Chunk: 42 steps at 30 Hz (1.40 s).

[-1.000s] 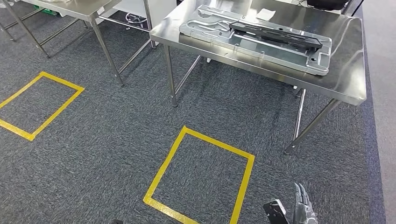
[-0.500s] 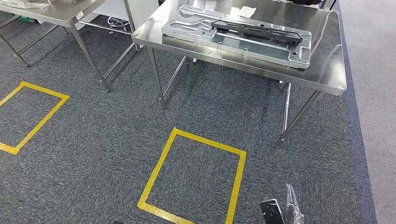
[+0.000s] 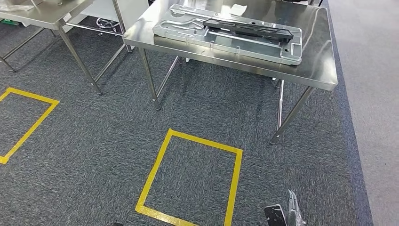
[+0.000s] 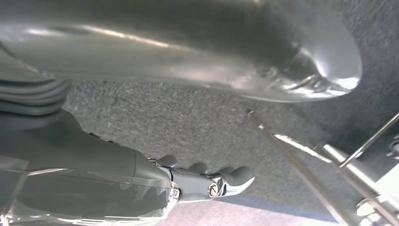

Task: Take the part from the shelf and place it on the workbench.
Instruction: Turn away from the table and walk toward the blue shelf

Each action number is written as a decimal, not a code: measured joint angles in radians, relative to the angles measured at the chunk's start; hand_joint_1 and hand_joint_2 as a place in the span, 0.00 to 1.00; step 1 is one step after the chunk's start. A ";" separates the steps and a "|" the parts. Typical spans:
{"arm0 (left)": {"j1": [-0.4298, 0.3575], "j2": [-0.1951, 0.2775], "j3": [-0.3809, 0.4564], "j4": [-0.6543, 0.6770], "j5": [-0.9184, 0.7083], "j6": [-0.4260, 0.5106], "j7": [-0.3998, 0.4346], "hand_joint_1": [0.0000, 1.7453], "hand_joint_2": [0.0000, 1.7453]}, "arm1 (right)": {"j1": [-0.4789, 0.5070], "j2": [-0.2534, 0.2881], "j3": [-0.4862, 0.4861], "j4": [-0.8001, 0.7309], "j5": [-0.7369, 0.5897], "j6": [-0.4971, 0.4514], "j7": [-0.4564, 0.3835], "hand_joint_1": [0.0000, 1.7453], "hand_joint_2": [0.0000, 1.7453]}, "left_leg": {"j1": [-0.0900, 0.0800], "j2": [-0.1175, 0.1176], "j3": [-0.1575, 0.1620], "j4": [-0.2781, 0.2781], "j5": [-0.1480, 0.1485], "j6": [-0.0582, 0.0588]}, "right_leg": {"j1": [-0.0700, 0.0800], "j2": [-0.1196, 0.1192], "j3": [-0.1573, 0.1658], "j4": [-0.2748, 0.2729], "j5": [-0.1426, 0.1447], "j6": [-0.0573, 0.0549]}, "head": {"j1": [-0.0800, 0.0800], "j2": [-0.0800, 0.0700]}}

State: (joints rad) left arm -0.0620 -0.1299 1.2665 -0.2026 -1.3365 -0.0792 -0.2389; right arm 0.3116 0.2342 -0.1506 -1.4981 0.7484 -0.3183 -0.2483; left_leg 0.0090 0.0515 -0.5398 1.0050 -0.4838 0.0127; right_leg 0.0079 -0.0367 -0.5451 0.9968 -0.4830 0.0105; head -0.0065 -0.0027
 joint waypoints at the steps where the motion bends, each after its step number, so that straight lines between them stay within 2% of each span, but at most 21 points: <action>1: 0.000 0.000 0.000 0.000 -0.001 0.001 0.000 0.00 0.00 | -0.001 0.002 -0.010 0.008 -0.003 0.001 -0.005 0.00 0.00 | 0.000 0.005 0.002 -0.002 -0.001 -0.006 | -0.002 0.008 0.002 -0.005 0.003 -0.005 | 0.000 0.000; 4: 0.000 0.001 0.000 0.000 -0.003 0.005 -0.003 0.00 0.00 | -0.009 0.011 -0.038 0.031 -0.007 0.008 -0.020 0.00 0.00 | 0.000 -0.014 -0.019 0.058 -0.045 -0.020 | -0.012 0.025 0.012 -0.027 0.018 -0.019 | -0.004 0.000; 7: 0.002 0.002 0.000 0.000 -0.003 0.009 -0.009 0.00 0.00 | -0.018 0.021 -0.058 0.051 -0.003 0.018 -0.032 0.00 0.00 | 0.003 -0.039 -0.105 0.243 -0.131 -0.027 | -0.011 0.043 0.010 -0.025 0.020 -0.025 | -0.009 0.000; 9: 0.004 0.002 0.000 0.000 -0.003 0.011 -0.011 0.00 0.50 | -0.020 0.028 -0.072 0.061 0.005 0.025 -0.038 0.00 0.00 | 0.004 -0.041 -0.118 0.263 -0.114 -0.029 | -0.011 0.058 0.008 -0.018 0.017 -0.025 | -0.010 0.000; 11: 0.004 0.003 0.000 0.000 -0.003 0.012 -0.011 0.00 1.00 | -0.022 0.035 -0.084 0.068 0.012 0.032 -0.041 0.00 0.00 | 0.006 -0.049 -0.065 0.145 -0.046 -0.028 | -0.012 0.074 0.006 -0.005 0.011 -0.019 | -0.010 0.000; 13: 0.002 0.004 0.000 0.000 -0.003 0.012 -0.010 0.00 1.00 | -0.026 0.039 -0.091 0.073 0.013 0.033 -0.042 0.00 0.00 | 0.005 -0.064 -0.018 0.043 -0.010 -0.021 | -0.011 0.086 0.000 0.008 0.003 -0.010 | -0.011 0.000; 14: 0.001 0.004 0.000 0.000 -0.003 0.012 -0.010 0.00 1.00 | -0.028 0.040 -0.094 0.074 0.014 0.034 -0.043 0.00 0.00 | 0.004 -0.069 -0.010 0.023 -0.008 -0.015 | -0.010 0.090 -0.003 0.013 0.001 -0.005 | -0.012 0.000; 18: 0.000 0.003 0.000 0.000 -0.003 0.012 -0.009 0.00 1.00 | -0.033 0.042 -0.110 0.081 0.017 0.034 -0.045 0.00 0.00 | 0.003 -0.056 -0.011 0.015 0.001 0.011 | -0.011 0.086 -0.014 0.030 -0.010 0.014 | -0.010 0.000; 20: 0.000 0.003 0.000 0.000 -0.003 0.012 -0.009 0.00 1.00 | -0.035 0.042 -0.116 0.083 0.018 0.034 -0.046 0.00 0.00 | 0.006 -0.046 -0.013 0.011 0.005 0.021 | -0.013 0.062 -0.053 0.112 -0.062 0.024 | -0.003 0.000; 22: 0.001 0.003 0.000 0.000 -0.002 0.012 -0.009 0.00 1.00 | -0.038 0.042 -0.119 0.086 0.019 0.035 -0.046 0.00 0.00 | 0.004 -0.035 -0.016 0.011 0.005 0.024 | -0.015 0.046 -0.117 0.240 -0.123 0.030 | 0.002 0.000; 24: 0.001 0.003 0.000 0.000 -0.002 0.012 -0.009 0.00 1.00 | -0.039 0.042 -0.123 0.090 0.019 0.036 -0.045 0.00 0.00 | 0.003 -0.022 -0.017 0.011 0.005 0.024 | -0.017 0.042 -0.142 0.287 -0.124 0.031 | 0.002 0.000; 25: 0.001 0.003 0.000 0.000 -0.002 0.012 -0.009 0.00 1.00 | -0.039 0.042 -0.126 0.091 0.019 0.037 -0.045 0.00 0.00 | 0.002 -0.017 -0.016 0.011 0.004 0.024 | -0.016 0.040 -0.126 0.255 -0.098 0.028 | 0.002 0.000; 27: 0.000 0.001 0.000 0.000 -0.002 0.011 -0.009 0.00 1.00 | -0.040 0.042 -0.132 0.093 0.019 0.039 -0.045 0.00 0.00 | 0.001 -0.007 -0.012 0.011 0.003 0.022 | -0.011 0.020 -0.055 0.117 -0.032 0.015 | 0.002 0.000; 29: 0.000 -0.001 0.000 0.000 -0.002 0.011 -0.009 0.00 1.00 | -0.043 0.042 -0.135 0.093 0.019 0.039 -0.045 0.00 0.00 | -0.001 0.002 -0.008 0.010 0.000 0.015 | 0.000 -0.002 -0.007 0.020 -0.002 0.001 | 0.002 0.000; 32: -0.001 -0.002 0.000 0.000 -0.002 0.011 -0.009 0.00 1.00 | -0.044 0.042 -0.138 0.093 0.019 0.040 -0.045 0.00 0.00 | 0.000 0.016 -0.004 0.007 -0.002 -0.004 | 0.003 0.009 -0.002 -0.001 0.004 -0.010 | 0.003 0.000; 34: -0.002 -0.002 0.000 0.000 -0.002 0.011 -0.009 0.00 1.00 | -0.045 0.043 -0.140 0.093 0.019 0.040 -0.045 0.00 0.00 | 0.000 0.001 -0.012 0.034 -0.025 -0.014 | -0.005 0.022 0.004 -0.015 0.014 -0.019 | 0.001 0.000; 36: -0.002 -0.002 0.000 0.000 -0.002 0.011 -0.009 0.00 1.00 | -0.047 0.044 -0.141 0.093 0.019 0.041 -0.045 0.00 0.00 | 0.002 -0.028 -0.057 0.136 -0.086 -0.019 | -0.008 0.033 0.007 -0.022 0.018 -0.025 | -0.003 0.000; 38: 0.000 -0.002 0.000 0.000 -0.003 0.011 -0.009 0.00 1.00 | -0.047 0.044 -0.142 0.094 0.019 0.043 -0.045 0.00 0.00 | 0.003 -0.039 -0.115 0.258 -0.136 -0.023 | -0.008 0.047 0.005 -0.019 0.018 -0.028 | -0.006 0.000; 39: 0.001 -0.002 0.000 0.000 -0.003 0.011 -0.009 0.00 1.00 | -0.047 0.044 -0.142 0.095 0.019 0.044 -0.045 0.00 0.00 | 0.003 -0.040 -0.127 0.281 -0.134 -0.024 | -0.007 0.055 0.005 -0.017 0.017 -0.028 | -0.006 0.000; 40: 0.002 -0.002 0.000 0.000 -0.003 0.011 -0.009 0.00 1.00 | -0.047 0.044 -0.142 0.096 0.019 0.045 -0.045 0.00 0.00 | 0.003 -0.041 -0.120 0.264 -0.113 -0.024 | -0.007 0.064 0.005 -0.013 0.016 -0.027 | -0.006 0.000; 42: 0.002 -0.002 0.000 0.000 -0.003 0.011 -0.009 0.00 1.00 | -0.047 0.044 -0.142 0.096 0.019 0.046 -0.045 0.00 0.00 | 0.003 -0.053 -0.063 0.138 -0.042 -0.019 | -0.008 0.080 0.005 -0.003 0.010 -0.022 | -0.006 0.000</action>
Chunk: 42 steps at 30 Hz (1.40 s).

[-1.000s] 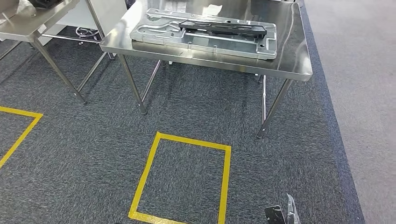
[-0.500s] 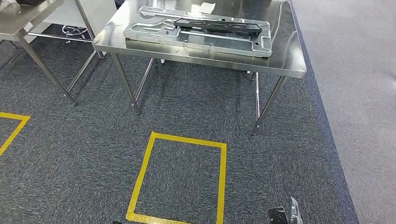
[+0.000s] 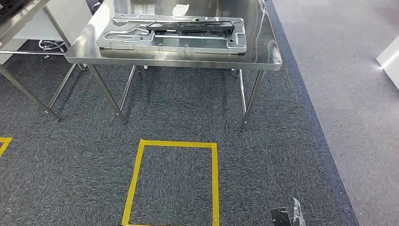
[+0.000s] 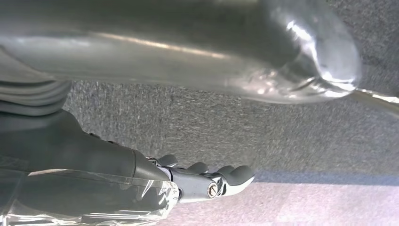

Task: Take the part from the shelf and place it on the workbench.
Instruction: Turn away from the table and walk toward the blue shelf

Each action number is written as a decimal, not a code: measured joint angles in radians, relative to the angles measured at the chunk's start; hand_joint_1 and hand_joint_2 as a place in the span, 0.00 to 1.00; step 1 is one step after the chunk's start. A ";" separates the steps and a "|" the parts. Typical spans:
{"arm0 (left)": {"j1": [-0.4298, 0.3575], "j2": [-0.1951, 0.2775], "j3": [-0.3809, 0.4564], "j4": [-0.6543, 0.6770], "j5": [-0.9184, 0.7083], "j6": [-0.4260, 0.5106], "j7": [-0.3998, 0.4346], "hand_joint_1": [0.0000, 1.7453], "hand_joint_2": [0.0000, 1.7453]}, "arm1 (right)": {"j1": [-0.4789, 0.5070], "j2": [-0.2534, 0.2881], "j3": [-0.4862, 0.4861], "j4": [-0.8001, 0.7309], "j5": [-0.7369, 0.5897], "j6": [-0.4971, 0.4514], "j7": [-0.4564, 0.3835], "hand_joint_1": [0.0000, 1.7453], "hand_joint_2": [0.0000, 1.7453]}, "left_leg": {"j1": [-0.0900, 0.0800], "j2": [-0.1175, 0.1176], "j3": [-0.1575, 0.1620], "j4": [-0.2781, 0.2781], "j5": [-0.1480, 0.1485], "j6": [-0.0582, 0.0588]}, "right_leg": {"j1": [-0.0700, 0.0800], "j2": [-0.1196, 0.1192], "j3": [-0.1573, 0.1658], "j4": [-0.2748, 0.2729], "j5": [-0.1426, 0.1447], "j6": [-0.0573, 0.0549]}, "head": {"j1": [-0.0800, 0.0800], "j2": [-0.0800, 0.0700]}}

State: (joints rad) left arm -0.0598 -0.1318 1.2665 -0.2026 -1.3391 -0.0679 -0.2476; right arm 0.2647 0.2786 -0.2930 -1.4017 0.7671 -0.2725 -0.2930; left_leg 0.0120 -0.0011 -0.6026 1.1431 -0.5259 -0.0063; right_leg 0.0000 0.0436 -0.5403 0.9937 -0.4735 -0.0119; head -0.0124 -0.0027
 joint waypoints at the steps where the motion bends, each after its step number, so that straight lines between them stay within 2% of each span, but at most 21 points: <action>1: -0.001 0.000 0.000 0.000 0.000 0.000 0.000 0.00 1.00 | 0.000 0.000 0.000 0.000 0.000 0.000 0.000 0.00 0.00 | -0.001 -0.009 0.028 -0.061 0.024 0.004 | 0.001 0.007 -0.001 0.006 -0.004 0.004 | 0.000 0.000; 3: -0.002 0.001 0.000 0.000 0.000 0.000 0.000 0.00 1.00 | 0.000 0.000 -0.001 0.000 0.000 0.000 0.000 0.00 0.00 | -0.003 -0.021 0.055 -0.121 0.038 0.012 | 0.002 0.016 -0.006 0.014 -0.008 0.014 | 0.001 0.000; 5: -0.004 0.001 0.000 0.000 0.000 0.000 0.001 0.00 1.00 | 0.001 0.000 -0.001 0.000 0.000 0.000 0.000 0.00 0.00 | -0.004 -0.014 0.056 -0.124 0.041 0.023 | 0.002 0.022 -0.008 0.013 -0.008 0.025 | 0.001 0.000; 7: -0.005 0.000 0.000 0.000 0.000 0.000 0.001 0.00 1.00 | 0.001 0.000 -0.001 -0.001 0.000 0.000 0.000 0.00 0.00 | -0.001 -0.004 0.058 -0.133 0.047 0.035 | 0.002 0.011 -0.016 0.032 -0.023 0.036 | 0.004 0.000; 10: -0.004 -0.001 0.000 0.000 0.001 -0.001 0.000 0.00 1.00 | -0.001 0.000 -0.002 -0.001 0.001 0.002 -0.001 0.00 0.00 | 0.001 0.013 0.058 -0.140 0.050 0.046 | -0.003 -0.028 -0.095 0.191 -0.110 0.051 | 0.014 0.000; 12: -0.003 -0.001 0.000 0.000 0.001 -0.003 0.001 0.00 1.00 | 0.000 0.000 -0.006 0.001 0.005 0.005 -0.002 0.00 0.00 | 0.000 0.026 0.058 -0.139 0.048 0.047 | -0.008 -0.036 -0.149 0.291 -0.138 0.057 | 0.015 0.000; 13: -0.003 -0.001 0.000 0.000 0.001 -0.004 0.001 0.00 1.00 | 0.000 0.000 -0.009 0.003 0.008 0.008 -0.004 0.00 0.00 | 0.000 0.031 0.059 -0.139 0.047 0.046 | -0.010 -0.038 -0.152 0.290 -0.124 0.058 | 0.015 0.000; 14: -0.003 -0.001 0.000 0.000 0.001 -0.005 0.001 0.00 1.00 | 0.000 0.000 -0.012 0.004 0.010 0.011 -0.006 0.00 0.00 | 0.000 0.036 0.061 -0.139 0.046 0.044 | -0.011 -0.041 -0.132 0.248 -0.091 0.057 | 0.015 0.000; 15: -0.003 -0.001 0.000 0.000 0.001 -0.006 0.001 0.00 1.00 | -0.001 0.000 -0.016 0.005 0.014 0.015 -0.008 0.00 0.00 | 0.000 0.040 0.065 -0.139 0.044 0.042 | -0.011 -0.048 -0.097 0.176 -0.051 0.053 | 0.015 0.000; 17: -0.004 -0.002 0.000 0.000 0.002 -0.007 0.001 0.00 1.00 | -0.006 0.001 -0.019 0.005 0.022 0.021 -0.012 0.00 0.00 | -0.001 0.049 0.070 -0.139 0.040 0.035 | -0.004 -0.073 -0.033 0.045 -0.001 0.040 | 0.016 0.000; 19: -0.004 -0.002 0.000 0.000 0.005 -0.008 0.001 0.00 0.50 | -0.012 0.004 -0.021 0.005 0.026 0.025 -0.013 0.00 0.00 | -0.002 0.058 0.073 -0.140 0.037 0.024 | 0.005 -0.082 -0.017 0.005 0.004 0.029 | 0.016 0.000; 21: -0.005 -0.002 0.001 0.000 0.012 -0.008 0.008 0.00 0.00 | -0.014 0.007 -0.022 0.005 0.026 0.030 -0.012 0.00 0.00 | -0.001 0.065 0.078 -0.143 0.033 0.011 | 0.004 -0.068 -0.015 -0.002 0.008 0.020 | 0.016 0.000; 23: -0.007 -0.001 0.009 0.000 0.031 -0.013 0.037 0.00 0.00 | -0.019 0.011 -0.023 0.008 0.020 0.039 -0.009 0.00 0.00 | 0.000 0.050 0.068 -0.108 0.006 0.001 | -0.003 -0.056 -0.007 -0.014 0.015 0.009 | 0.014 0.000; 26: -0.008 0.002 0.031 0.000 0.058 -0.020 0.099 0.00 0.00 | -0.038 0.020 -0.019 0.038 0.004 0.041 -0.011 0.00 0.00 | 0.001 0.016 -0.016 0.072 -0.086 -0.006 | -0.004 -0.038 -0.004 -0.019 0.018 -0.002 | 0.009 0.000; 28: -0.006 0.002 0.042 0.000 0.064 -0.020 0.121 0.00 0.00 | -0.045 0.022 -0.016 0.065 -0.002 0.032 -0.015 0.00 0.00 | 0.001 0.012 -0.055 0.142 -0.094 -0.009 | -0.003 -0.023 -0.004 -0.015 0.016 -0.003 | 0.008 0.000; 29: -0.006 0.003 0.046 0.000 0.065 -0.020 0.128 0.00 0.00 | -0.048 0.022 -0.015 0.077 -0.005 0.028 -0.016 0.00 0.00 | 0.001 0.011 -0.048 0.118 -0.067 -0.009 | -0.003 -0.014 -0.004 -0.011 0.015 -0.002 | 0.008 0.000; 32: -0.008 0.005 0.053 0.000 0.064 -0.019 0.134 0.00 0.00 | -0.058 0.022 -0.013 0.102 -0.011 0.020 -0.019 0.00 0.00 | 0.002 -0.009 0.033 -0.071 0.030 -0.001 | -0.003 0.008 -0.006 0.007 0.004 0.008 | 0.008 0.000; 34: -0.010 0.006 0.055 0.000 0.060 -0.018 0.133 0.00 0.00 | -0.062 0.022 -0.011 0.114 -0.014 0.017 -0.020 0.00 0.00 | 0.000 -0.020 0.054 -0.121 0.040 0.008 | -0.001 0.015 -0.011 0.015 -0.001 0.018 | 0.008 0.000; 36: -0.013 0.006 0.055 0.000 0.056 -0.017 0.131 0.00 0.00 | -0.063 0.021 -0.011 0.122 -0.017 0.014 -0.021 0.00 0.00 | -0.001 -0.012 0.054 -0.124 0.044 0.021 | -0.001 0.020 -0.014 0.015 -0.002 0.029 | 0.008 0.000; 38: -0.013 0.005 0.055 0.000 0.054 -0.017 0.128 0.00 0.00 | -0.064 0.021 -0.011 0.128 -0.020 0.008 -0.021 0.00 0.00 | 0.002 -0.003 0.055 -0.132 0.051 0.035 | -0.003 0.005 -0.026 0.041 -0.021 0.040 | 0.013 0.000; 42: -0.011 0.006 0.055 0.000 0.050 -0.016 0.118 0.00 0.00 | -0.067 0.019 -0.011 0.136 -0.027 0.004 -0.020 0.00 0.00 | 0.003 0.020 0.054 -0.137 0.054 0.045 | -0.010 -0.034 -0.137 0.263 -0.128 0.059 | 0.023 0.000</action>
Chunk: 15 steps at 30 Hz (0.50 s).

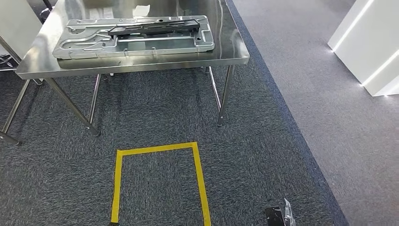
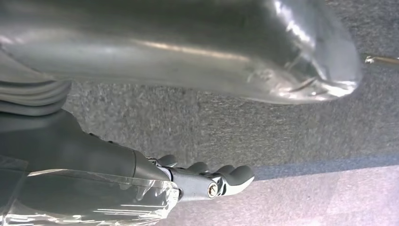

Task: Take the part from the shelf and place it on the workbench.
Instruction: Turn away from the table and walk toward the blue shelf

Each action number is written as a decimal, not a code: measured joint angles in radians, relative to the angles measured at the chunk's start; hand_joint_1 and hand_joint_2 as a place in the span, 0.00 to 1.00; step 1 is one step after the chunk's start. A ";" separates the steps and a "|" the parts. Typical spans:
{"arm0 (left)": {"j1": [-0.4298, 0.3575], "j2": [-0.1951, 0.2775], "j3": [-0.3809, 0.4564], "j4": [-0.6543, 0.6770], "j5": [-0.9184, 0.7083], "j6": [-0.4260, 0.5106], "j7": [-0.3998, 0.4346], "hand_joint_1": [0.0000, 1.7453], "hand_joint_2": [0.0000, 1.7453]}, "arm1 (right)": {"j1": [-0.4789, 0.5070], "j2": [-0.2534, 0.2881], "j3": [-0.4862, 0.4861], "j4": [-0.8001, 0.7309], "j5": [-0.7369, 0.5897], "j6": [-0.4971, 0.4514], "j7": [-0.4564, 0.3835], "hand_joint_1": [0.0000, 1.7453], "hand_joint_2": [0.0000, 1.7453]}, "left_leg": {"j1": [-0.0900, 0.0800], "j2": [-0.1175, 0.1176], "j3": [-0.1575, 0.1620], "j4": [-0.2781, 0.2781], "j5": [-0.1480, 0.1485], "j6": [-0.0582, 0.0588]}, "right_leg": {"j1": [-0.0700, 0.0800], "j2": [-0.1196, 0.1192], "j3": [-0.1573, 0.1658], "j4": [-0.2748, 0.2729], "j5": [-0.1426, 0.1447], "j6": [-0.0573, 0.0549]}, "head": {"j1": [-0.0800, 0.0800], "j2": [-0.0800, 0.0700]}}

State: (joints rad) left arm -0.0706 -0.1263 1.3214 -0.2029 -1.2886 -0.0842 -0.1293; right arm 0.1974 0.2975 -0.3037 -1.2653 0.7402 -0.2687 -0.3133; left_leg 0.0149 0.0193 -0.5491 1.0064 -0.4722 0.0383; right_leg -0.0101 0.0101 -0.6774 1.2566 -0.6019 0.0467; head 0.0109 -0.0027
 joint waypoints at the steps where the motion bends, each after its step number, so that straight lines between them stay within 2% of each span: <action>1: 0.001 0.000 0.000 0.000 -0.001 0.001 -0.009 0.00 0.00 | 0.001 0.000 0.000 0.002 -0.001 0.000 0.002 0.00 0.00 | 0.000 0.006 0.001 0.000 -0.001 0.000 | -0.002 -0.003 -0.016 0.029 -0.001 0.002 | 0.000 0.000; 2: 0.001 0.000 0.000 0.000 -0.001 0.005 -0.025 0.00 0.00 | 0.001 0.000 0.000 0.003 -0.003 0.000 0.005 0.00 0.00 | -0.001 0.012 0.002 0.000 -0.002 -0.001 | -0.002 -0.005 -0.013 0.018 0.017 0.002 | 0.000 0.000; 3: 0.001 0.000 0.000 0.000 0.000 0.013 -0.049 0.00 0.00 | 0.002 0.000 0.000 0.003 -0.004 -0.001 0.007 0.00 0.00 | -0.001 0.018 0.004 0.000 -0.004 -0.002 | -0.002 -0.010 0.010 -0.031 0.051 -0.001 | 0.000 0.000; 4: 0.001 -0.001 -0.001 0.000 0.001 0.025 -0.079 0.00 0.00 | 0.003 0.000 0.000 0.002 -0.004 -0.002 0.009 0.00 0.00 | -0.001 0.023 0.007 0.000 -0.006 -0.003 | 0.000 -0.022 0.046 -0.103 0.089 -0.007 | 0.000 0.000; 6: 0.000 -0.003 -0.003 0.000 0.008 0.051 -0.157 0.00 0.00 | 0.008 0.000 0.000 -0.005 -0.004 -0.003 0.008 0.00 0.00 | -0.005 0.031 0.012 0.002 -0.011 -0.012 | 0.009 -0.050 0.105 -0.223 0.133 -0.021 | 0.000 0.000; 7: 0.000 -0.003 -0.004 0.000 0.010 0.059 -0.195 0.00 0.00 | 0.011 0.001 -0.002 -0.011 -0.004 -0.002 0.007 0.00 0.00 | -0.006 0.035 0.014 0.002 -0.013 -0.017 | 0.013 -0.057 0.116 -0.248 0.137 -0.027 | 0.000 0.000; 8: -0.001 -0.003 -0.006 0.000 0.012 0.064 -0.228 0.00 0.00 | 0.016 0.002 -0.004 -0.017 -0.003 -0.001 0.005 0.00 0.00 | -0.007 0.040 0.016 0.001 -0.015 -0.023 | 0.016 -0.055 0.116 -0.254 0.135 -0.030 | -0.001 0.000; 10: -0.003 -0.003 -0.007 0.000 0.012 0.068 -0.267 0.00 0.00 | 0.028 0.004 -0.009 -0.027 -0.002 0.001 0.000 0.00 0.00 | -0.006 0.047 0.022 0.000 -0.020 -0.035 | 0.013 -0.039 0.119 -0.262 0.139 -0.039 | -0.001 0.000; 11: -0.004 -0.003 -0.008 -0.001 0.013 0.069 -0.280 0.00 0.00 | 0.033 0.006 -0.011 -0.031 -0.001 0.001 -0.003 0.00 0.00 | -0.006 0.040 0.020 0.012 -0.031 -0.040 | 0.010 -0.032 0.123 -0.268 0.142 -0.045 | -0.002 0.000; 13: -0.003 -0.002 -0.010 -0.001 0.012 0.073 -0.315 0.00 0.00 | 0.037 0.013 -0.015 -0.037 0.003 0.004 -0.009 0.00 0.00 | -0.003 0.012 -0.016 0.099 -0.086 -0.046 | 0.005 -0.018 0.129 -0.277 0.148 -0.055 | -0.006 0.000; 15: -0.001 -0.003 -0.016 -0.002 0.011 0.082 -0.359 0.00 0.00 | 0.039 0.019 -0.023 -0.040 0.009 0.008 -0.016 0.00 0.00 | -0.002 -0.005 -0.081 0.233 -0.148 -0.050 | 0.006 -0.004 0.128 -0.277 0.147 -0.060 | -0.008 0.000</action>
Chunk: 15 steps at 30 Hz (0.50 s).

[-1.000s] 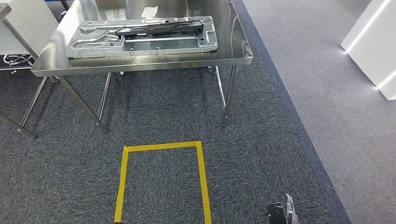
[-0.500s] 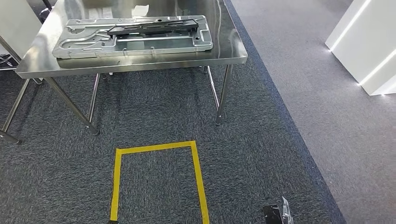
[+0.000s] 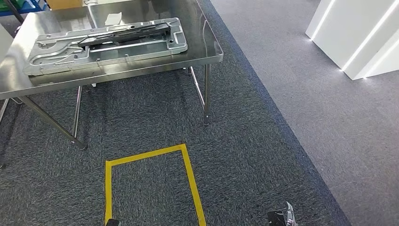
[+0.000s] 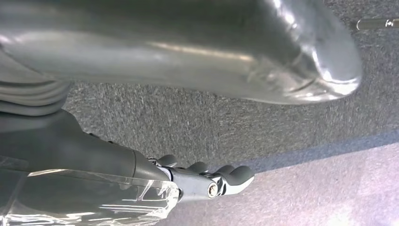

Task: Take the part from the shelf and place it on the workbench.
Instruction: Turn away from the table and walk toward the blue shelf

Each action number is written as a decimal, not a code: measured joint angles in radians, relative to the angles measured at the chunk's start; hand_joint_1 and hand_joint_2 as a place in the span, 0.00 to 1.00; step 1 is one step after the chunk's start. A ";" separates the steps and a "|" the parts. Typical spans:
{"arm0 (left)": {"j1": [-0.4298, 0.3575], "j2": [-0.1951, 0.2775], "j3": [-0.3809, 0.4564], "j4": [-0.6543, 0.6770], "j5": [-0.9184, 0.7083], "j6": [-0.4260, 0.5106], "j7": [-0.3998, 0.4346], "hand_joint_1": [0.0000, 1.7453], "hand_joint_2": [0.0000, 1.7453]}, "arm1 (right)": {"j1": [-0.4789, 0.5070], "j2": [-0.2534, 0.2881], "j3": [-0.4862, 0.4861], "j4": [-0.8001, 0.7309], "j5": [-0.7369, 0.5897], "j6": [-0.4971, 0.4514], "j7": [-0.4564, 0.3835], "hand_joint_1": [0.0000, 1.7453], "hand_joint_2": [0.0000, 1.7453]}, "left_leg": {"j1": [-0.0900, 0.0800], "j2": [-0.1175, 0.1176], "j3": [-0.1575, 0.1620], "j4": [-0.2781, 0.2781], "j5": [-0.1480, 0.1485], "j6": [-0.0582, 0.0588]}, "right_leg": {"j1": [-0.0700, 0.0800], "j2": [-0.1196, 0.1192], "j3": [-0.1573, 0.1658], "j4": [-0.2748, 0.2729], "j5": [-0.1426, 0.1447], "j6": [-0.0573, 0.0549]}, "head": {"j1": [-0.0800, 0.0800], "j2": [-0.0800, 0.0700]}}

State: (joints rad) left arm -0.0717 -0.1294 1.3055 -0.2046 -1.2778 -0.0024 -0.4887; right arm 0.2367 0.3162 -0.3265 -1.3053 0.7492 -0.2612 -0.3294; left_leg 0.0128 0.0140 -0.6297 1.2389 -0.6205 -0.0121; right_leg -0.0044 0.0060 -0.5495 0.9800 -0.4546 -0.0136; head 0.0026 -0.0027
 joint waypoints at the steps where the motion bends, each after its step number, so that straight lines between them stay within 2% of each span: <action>1: 0.001 -0.001 -0.004 0.000 -0.001 0.005 -0.017 0.00 0.00 | 0.003 0.002 -0.005 -0.001 0.002 0.001 -0.002 0.00 0.00 | 0.000 -0.003 -0.021 0.041 -0.009 -0.002 | 0.001 0.008 0.000 0.002 -0.001 -0.001 | 0.000 0.000; 2: 0.002 -0.002 -0.007 0.000 -0.001 0.009 -0.029 0.00 0.00 | 0.005 0.003 -0.010 -0.001 0.003 0.002 -0.004 0.00 0.00 | 0.001 -0.004 -0.025 0.045 0.004 -0.003 | 0.001 0.016 0.000 0.005 -0.002 0.000 | 0.000 0.000; 5: 0.002 -0.002 -0.011 0.000 -0.001 0.012 -0.038 0.00 0.00 | 0.009 0.006 -0.016 -0.001 0.004 0.004 -0.006 0.00 0.00 | 0.002 -0.004 0.002 -0.020 0.060 -0.003 | 0.000 0.031 0.001 0.011 -0.006 0.003 | -0.001 0.000; 7: 0.002 -0.002 -0.011 0.000 -0.001 0.012 -0.039 0.00 0.00 | 0.009 0.006 -0.017 -0.001 0.004 0.004 -0.006 0.00 0.00 | 0.002 -0.004 0.007 -0.031 0.067 -0.003 | 0.000 0.033 0.001 0.012 -0.006 0.003 | -0.001 0.000; 10: 0.001 -0.003 -0.024 -0.002 -0.009 0.010 -0.083 0.00 0.00 | 0.018 0.010 -0.030 -0.013 0.001 0.006 -0.014 0.00 0.00 | 0.001 -0.024 0.066 -0.173 0.120 0.022 | 0.000 0.054 -0.011 0.031 -0.015 0.030 | -0.001 0.000; 11: 0.001 -0.004 -0.031 -0.003 -0.013 0.007 -0.098 0.00 0.00 | 0.022 0.011 -0.035 -0.018 0.000 0.008 -0.017 0.00 0.00 | 0.002 -0.028 0.084 -0.217 0.136 0.033 | 0.000 0.051 -0.018 0.046 -0.025 0.041 | 0.000 0.000; 12: 0.000 -0.005 -0.034 -0.003 -0.016 0.001 -0.099 0.00 0.00 | 0.023 0.012 -0.037 -0.021 0.000 0.008 -0.019 0.00 0.00 | 0.004 -0.022 0.085 -0.221 0.139 0.040 | -0.001 0.037 -0.030 0.072 -0.043 0.047 | 0.003 0.000; 14: 0.002 -0.005 -0.039 -0.003 -0.020 -0.005 -0.092 0.00 0.00 | 0.022 0.012 -0.039 -0.023 0.000 0.009 -0.022 0.00 0.00 | 0.005 -0.011 0.085 -0.224 0.140 0.047 | -0.003 0.009 -0.079 0.174 -0.101 0.057 | 0.009 0.000; 15: 0.004 -0.005 -0.040 -0.003 -0.020 -0.008 -0.086 0.00 0.00 | 0.022 0.012 -0.040 -0.024 0.000 0.009 -0.022 0.00 0.00 | 0.004 -0.004 0.084 -0.223 0.140 0.049 | -0.004 0.004 -0.112 0.239 -0.130 0.061 | 0.010 0.000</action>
State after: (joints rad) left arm -0.0678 -0.1340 1.2654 -0.2075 -1.2983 -0.0101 -0.5752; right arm 0.2589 0.3285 -0.3662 -1.3290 0.7493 -0.2523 -0.3512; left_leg 0.0171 0.0097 -0.5458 1.0155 -0.4806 0.0371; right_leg -0.0088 0.0103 -0.6619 1.2186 -0.5851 0.0471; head 0.0123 -0.0027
